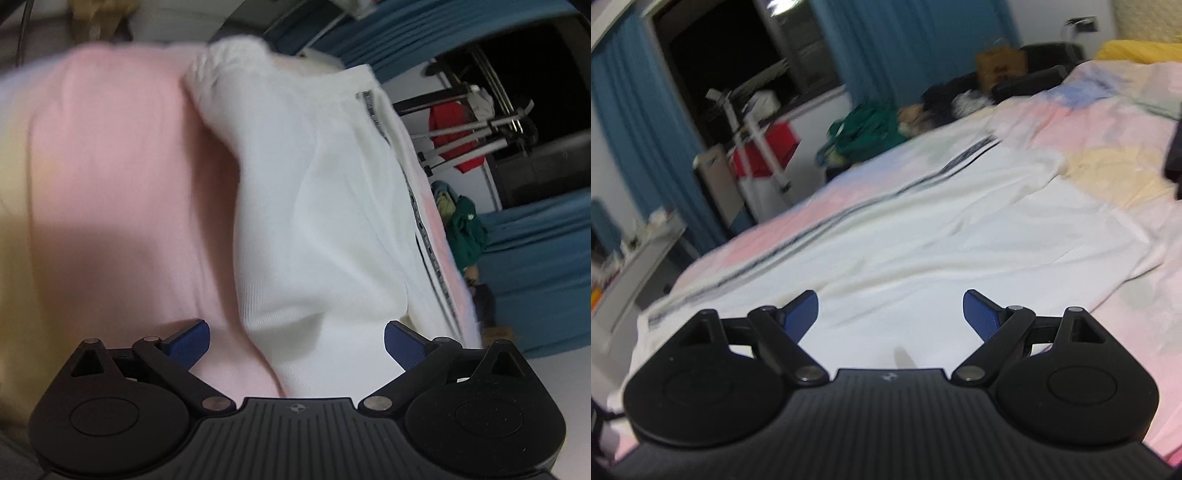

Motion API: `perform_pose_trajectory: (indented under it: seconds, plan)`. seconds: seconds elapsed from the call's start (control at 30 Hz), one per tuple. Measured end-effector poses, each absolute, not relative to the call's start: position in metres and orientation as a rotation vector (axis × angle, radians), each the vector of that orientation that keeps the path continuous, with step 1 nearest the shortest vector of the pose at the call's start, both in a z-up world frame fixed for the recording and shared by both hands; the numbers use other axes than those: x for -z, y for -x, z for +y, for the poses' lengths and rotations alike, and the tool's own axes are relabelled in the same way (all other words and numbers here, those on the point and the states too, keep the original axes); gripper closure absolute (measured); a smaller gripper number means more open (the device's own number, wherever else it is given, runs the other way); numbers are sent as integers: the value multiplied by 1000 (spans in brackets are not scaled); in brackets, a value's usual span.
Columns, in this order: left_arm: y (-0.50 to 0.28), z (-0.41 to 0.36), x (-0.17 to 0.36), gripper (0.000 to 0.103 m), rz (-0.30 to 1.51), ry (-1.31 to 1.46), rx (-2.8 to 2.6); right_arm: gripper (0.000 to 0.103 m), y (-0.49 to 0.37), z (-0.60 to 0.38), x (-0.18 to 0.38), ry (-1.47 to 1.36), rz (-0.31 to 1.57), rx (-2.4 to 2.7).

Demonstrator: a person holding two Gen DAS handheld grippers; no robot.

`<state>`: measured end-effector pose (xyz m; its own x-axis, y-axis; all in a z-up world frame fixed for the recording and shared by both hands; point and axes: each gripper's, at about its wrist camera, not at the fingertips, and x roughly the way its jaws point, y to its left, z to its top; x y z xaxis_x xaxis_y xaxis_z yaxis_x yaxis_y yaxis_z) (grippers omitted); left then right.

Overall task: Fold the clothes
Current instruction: 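Grasp the ribbed cuff with the left gripper while the right gripper grasps the waistband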

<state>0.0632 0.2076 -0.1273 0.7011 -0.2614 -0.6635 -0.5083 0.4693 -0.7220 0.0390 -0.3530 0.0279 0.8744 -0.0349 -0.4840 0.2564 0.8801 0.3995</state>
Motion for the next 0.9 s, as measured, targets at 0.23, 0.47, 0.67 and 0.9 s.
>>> perform_pose_trajectory:
  seconds: [0.23, 0.47, 0.67, 0.9]
  plan:
    - [-85, 249, 136, 24, 720, 1238, -199, 16, -20, -451, 4, -883, 452, 335]
    - [-102, 282, 137, 35, 685, 1279, -200, 14, -24, -527, 73, -1272, 520, 406]
    - [-121, 270, 152, 40, 724, 1233, -189, 31, -54, -551, 107, -1280, 485, 483]
    - [-117, 271, 157, 75, 676, 1236, -165, 92, -86, -567, 102, -1095, 476, 640]
